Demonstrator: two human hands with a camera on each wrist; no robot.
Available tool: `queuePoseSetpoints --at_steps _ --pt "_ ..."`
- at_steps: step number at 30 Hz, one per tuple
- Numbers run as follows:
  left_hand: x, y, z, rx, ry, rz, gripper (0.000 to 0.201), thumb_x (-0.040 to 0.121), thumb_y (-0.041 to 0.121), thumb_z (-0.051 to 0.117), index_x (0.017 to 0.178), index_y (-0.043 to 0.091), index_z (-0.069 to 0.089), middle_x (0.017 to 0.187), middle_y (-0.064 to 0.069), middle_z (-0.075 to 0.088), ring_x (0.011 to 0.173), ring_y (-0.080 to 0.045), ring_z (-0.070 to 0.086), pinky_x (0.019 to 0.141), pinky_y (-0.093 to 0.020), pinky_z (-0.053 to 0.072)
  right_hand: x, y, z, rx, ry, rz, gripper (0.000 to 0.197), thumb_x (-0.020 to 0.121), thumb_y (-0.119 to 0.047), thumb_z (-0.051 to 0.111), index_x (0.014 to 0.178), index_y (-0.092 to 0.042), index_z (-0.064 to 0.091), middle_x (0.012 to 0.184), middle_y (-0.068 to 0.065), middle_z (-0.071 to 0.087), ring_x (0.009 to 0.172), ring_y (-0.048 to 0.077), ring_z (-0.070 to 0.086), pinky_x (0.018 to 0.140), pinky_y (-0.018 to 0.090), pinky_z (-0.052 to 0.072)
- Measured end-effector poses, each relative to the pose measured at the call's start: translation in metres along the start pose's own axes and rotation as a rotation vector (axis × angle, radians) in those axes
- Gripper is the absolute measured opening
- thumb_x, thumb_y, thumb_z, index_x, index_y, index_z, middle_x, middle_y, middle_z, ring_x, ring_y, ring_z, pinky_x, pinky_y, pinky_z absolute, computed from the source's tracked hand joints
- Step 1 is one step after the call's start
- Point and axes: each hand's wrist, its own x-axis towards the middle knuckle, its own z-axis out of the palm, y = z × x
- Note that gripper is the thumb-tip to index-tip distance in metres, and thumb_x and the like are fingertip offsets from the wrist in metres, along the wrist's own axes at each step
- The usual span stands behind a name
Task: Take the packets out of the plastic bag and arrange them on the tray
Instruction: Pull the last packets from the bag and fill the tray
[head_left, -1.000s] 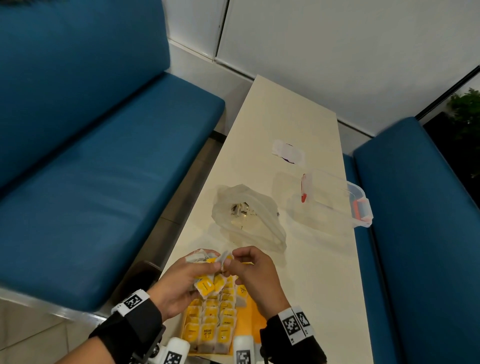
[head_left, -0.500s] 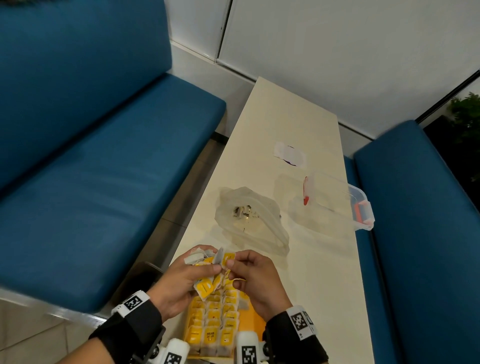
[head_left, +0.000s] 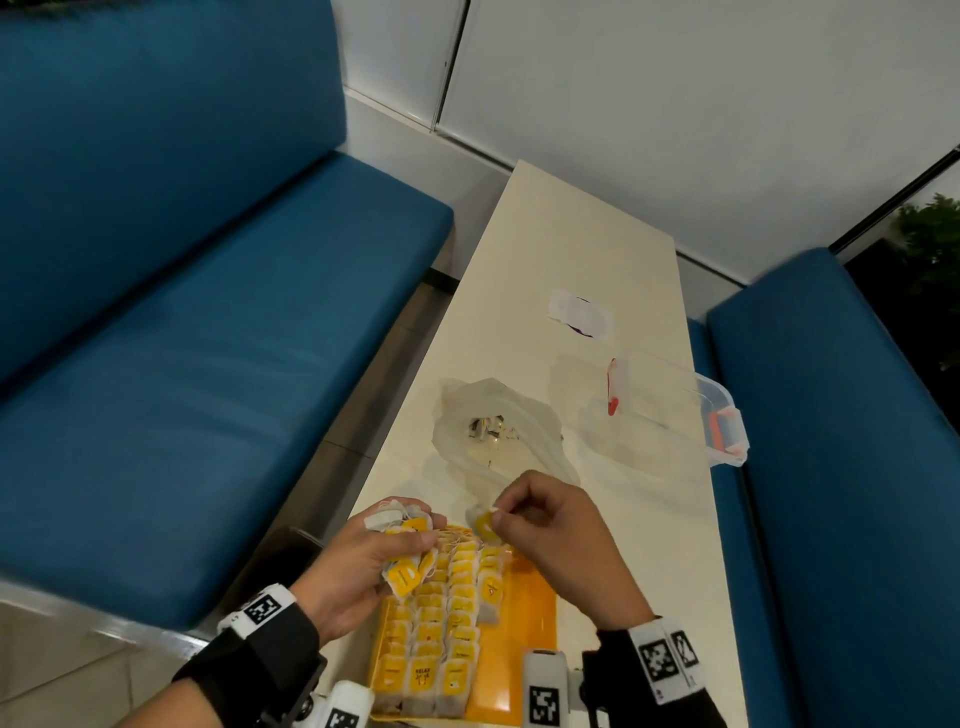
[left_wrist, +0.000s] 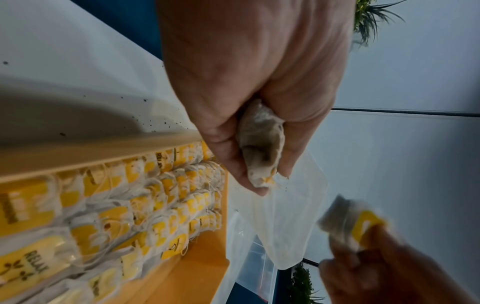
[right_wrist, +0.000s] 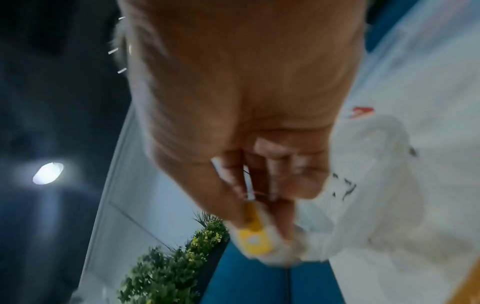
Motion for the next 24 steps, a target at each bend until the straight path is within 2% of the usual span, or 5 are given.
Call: queuePoseSetpoints --at_steps 3,9,12,17,24 --pt "0.001 -0.001 -0.001 0.050 -0.011 0.015 0.034 0.082 -0.002 0.075 0.113 0.003 0.065 0.119 -0.018 0.073 0.101 -0.036 0.073 0.084 -0.044 0.059 0.003 0.011 -0.001 -0.241 -0.090 0.058 0.011 0.088 -0.015 0.065 0.080 -0.023 0.063 0.067 -0.008 0.063 0.057 0.006 0.061 0.057 0.025 0.050" --pt "0.001 0.002 0.012 0.150 -0.119 0.065 0.035 0.081 -0.006 0.075 0.116 0.000 0.068 0.122 -0.022 0.070 0.106 -0.041 0.071 0.081 -0.044 0.060 0.003 0.008 -0.003 -0.019 -0.127 0.093 0.007 0.092 -0.012 0.065 0.087 -0.017 0.064 0.061 0.000 0.062 0.052 0.016 0.063 0.058 0.026 0.050" --pt "-0.001 0.004 0.018 0.196 -0.230 0.066 0.031 0.082 -0.013 0.071 0.112 -0.005 0.067 0.131 -0.009 0.069 0.115 -0.039 0.068 0.088 -0.046 0.059 0.002 0.009 0.001 0.049 -0.132 0.097 0.006 0.093 -0.013 0.065 0.090 -0.017 0.065 0.061 0.005 0.063 0.053 0.017 0.064 0.058 0.026 0.050" --pt "-0.003 0.004 0.014 0.300 -0.292 0.076 0.031 0.082 -0.010 0.075 0.110 0.000 0.071 0.121 -0.026 0.069 0.111 -0.046 0.067 0.093 -0.052 0.057 -0.001 0.017 0.002 0.083 -0.069 0.124 0.008 0.093 -0.007 0.064 0.091 -0.014 0.066 0.075 0.018 0.065 0.056 0.017 0.064 0.056 0.024 0.047" --pt "-0.003 -0.004 0.015 0.429 -0.225 0.107 0.031 0.081 -0.006 0.079 0.110 0.006 0.075 0.115 -0.023 0.071 0.108 -0.042 0.069 0.095 -0.053 0.057 -0.004 0.033 0.009 0.091 -0.015 0.165 0.015 0.087 -0.003 0.069 0.092 -0.017 0.073 0.078 -0.002 0.068 0.066 0.007 0.066 0.058 0.015 0.046"
